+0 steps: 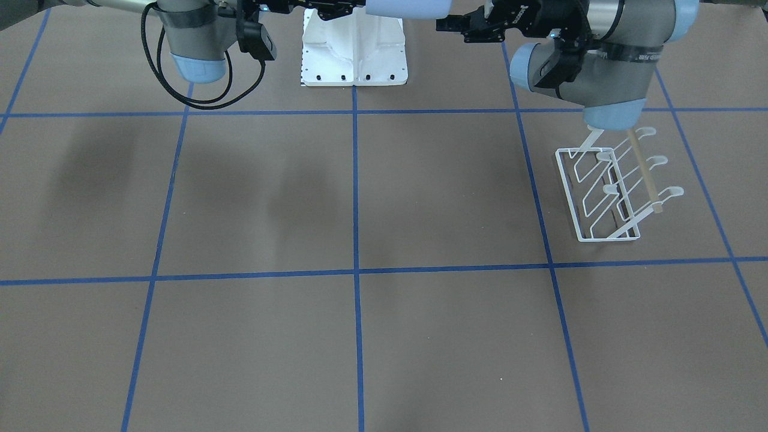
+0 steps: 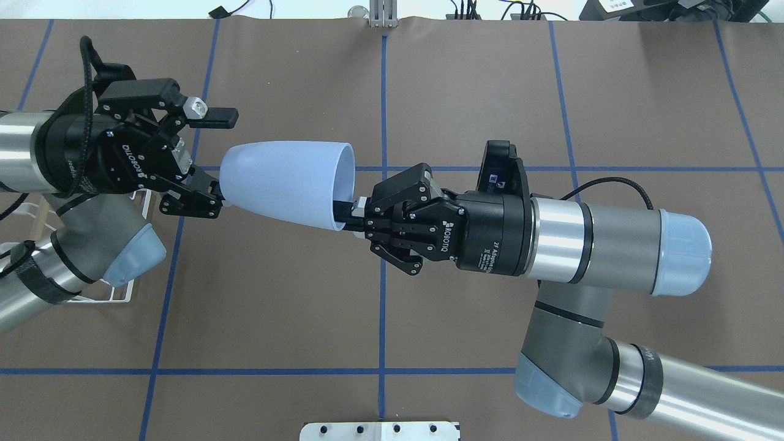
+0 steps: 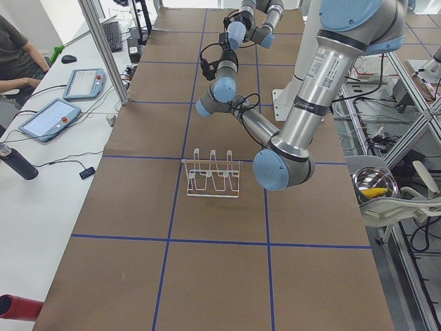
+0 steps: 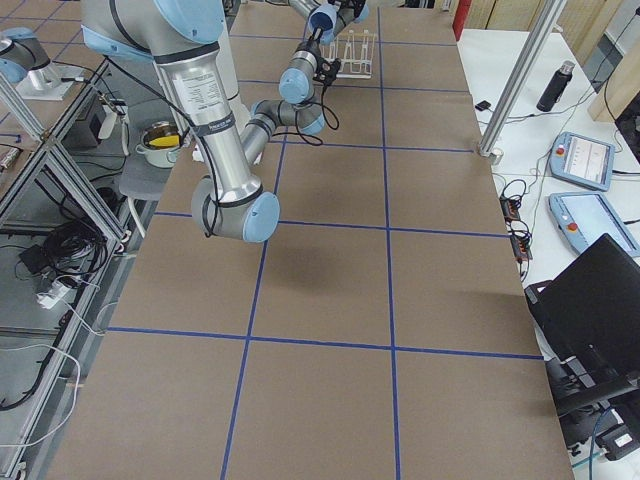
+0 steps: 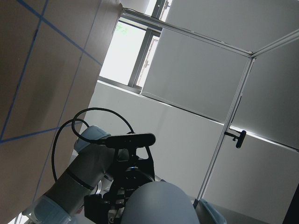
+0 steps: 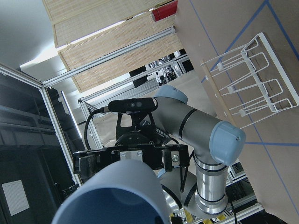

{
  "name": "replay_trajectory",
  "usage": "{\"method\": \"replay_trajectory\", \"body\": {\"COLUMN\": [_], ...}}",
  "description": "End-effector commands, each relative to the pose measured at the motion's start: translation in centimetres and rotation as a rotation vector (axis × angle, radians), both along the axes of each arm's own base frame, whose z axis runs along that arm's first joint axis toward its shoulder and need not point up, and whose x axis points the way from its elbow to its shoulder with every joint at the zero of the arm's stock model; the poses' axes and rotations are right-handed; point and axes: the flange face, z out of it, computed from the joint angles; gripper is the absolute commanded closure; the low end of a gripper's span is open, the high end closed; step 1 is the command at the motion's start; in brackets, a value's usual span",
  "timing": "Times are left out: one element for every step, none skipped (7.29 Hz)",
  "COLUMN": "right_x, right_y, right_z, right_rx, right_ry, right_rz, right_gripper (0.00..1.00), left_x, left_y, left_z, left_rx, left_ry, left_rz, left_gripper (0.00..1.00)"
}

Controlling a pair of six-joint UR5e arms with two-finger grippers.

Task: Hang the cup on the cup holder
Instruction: 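Grasp the cup's closed end with the left gripper beside the right gripper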

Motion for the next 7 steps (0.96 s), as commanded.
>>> {"method": "replay_trajectory", "body": {"right_x": [-0.2,-0.3,-0.2,-0.1,-0.1,-0.2,-0.2], "right_y": [-0.2,-0.2,-0.2,-0.1,-0.1,-0.2,-0.2], "right_z": [0.0,0.0,-0.3,-1.1,-1.1,-1.0,-0.8], "right_rx": [-0.007,-0.008,-0.006,0.0,-0.001,-0.003,-0.004], "right_ry": [0.001,0.001,-0.006,-0.02,-0.021,-0.018,-0.015], "right_rz": [0.007,0.007,0.006,0.005,0.003,0.003,0.004], "right_gripper": [1.0,1.0,1.0,1.0,1.0,1.0,1.0], "left_x": [0.0,-0.1,-0.1,-0.1,-0.1,-0.2,-0.2], "left_y": [0.6,0.7,0.7,0.7,0.7,0.8,0.8], "left_z": [-0.4,-0.6,-0.6,-0.6,-0.6,-0.6,-0.7], "left_rx": [0.009,0.012,0.013,0.014,0.014,0.014,0.017], "left_ry": [0.011,0.015,0.015,0.016,0.016,0.016,0.02], "left_rz": [0.009,0.009,0.007,0.007,0.007,0.007,0.007], "left_gripper": [0.07,0.11,0.13,0.13,0.13,0.23,0.67]}}
